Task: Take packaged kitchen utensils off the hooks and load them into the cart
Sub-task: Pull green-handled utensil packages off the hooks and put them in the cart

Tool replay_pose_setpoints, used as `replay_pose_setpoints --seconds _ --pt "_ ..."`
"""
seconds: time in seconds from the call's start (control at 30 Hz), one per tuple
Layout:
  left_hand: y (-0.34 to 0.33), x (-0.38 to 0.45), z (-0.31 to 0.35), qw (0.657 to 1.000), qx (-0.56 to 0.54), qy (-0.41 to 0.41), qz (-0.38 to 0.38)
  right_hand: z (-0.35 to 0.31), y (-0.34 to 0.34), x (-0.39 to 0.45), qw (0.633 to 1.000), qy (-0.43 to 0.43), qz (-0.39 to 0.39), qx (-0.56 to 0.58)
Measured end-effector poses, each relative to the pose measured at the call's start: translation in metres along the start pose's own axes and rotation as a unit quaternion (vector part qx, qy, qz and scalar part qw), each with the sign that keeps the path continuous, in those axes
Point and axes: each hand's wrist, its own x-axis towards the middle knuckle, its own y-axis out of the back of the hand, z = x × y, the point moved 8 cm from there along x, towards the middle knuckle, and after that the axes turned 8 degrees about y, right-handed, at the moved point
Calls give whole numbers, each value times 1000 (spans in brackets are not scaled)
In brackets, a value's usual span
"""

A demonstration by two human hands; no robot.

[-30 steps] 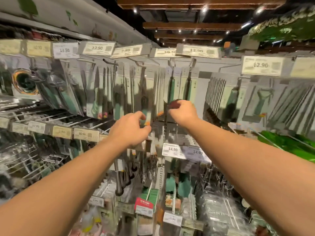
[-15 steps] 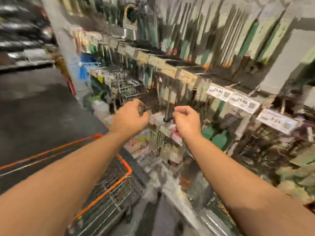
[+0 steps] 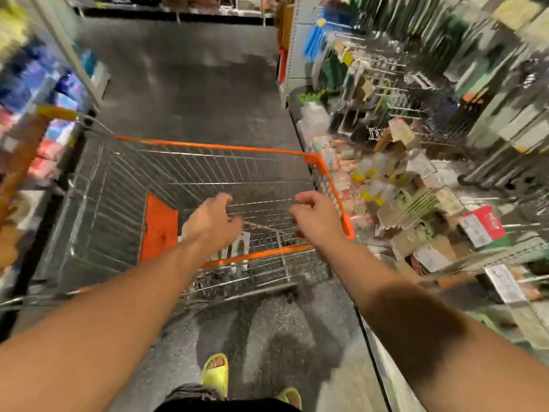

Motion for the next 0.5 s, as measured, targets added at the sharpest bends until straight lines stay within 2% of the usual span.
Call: replay_pose_setpoints --seconds 0.17,0.33,0.5 --pt "-9 21 -82 999 -32 24 -24 8 -88 13 996 1 -72 -53" --pt "-33 54 -152 994 -32 88 -57 37 -148 31 986 -22 -92 -139" --pt "-66 99 -190 989 -20 99 -113 68 -193 56 972 -51 -123 -195"
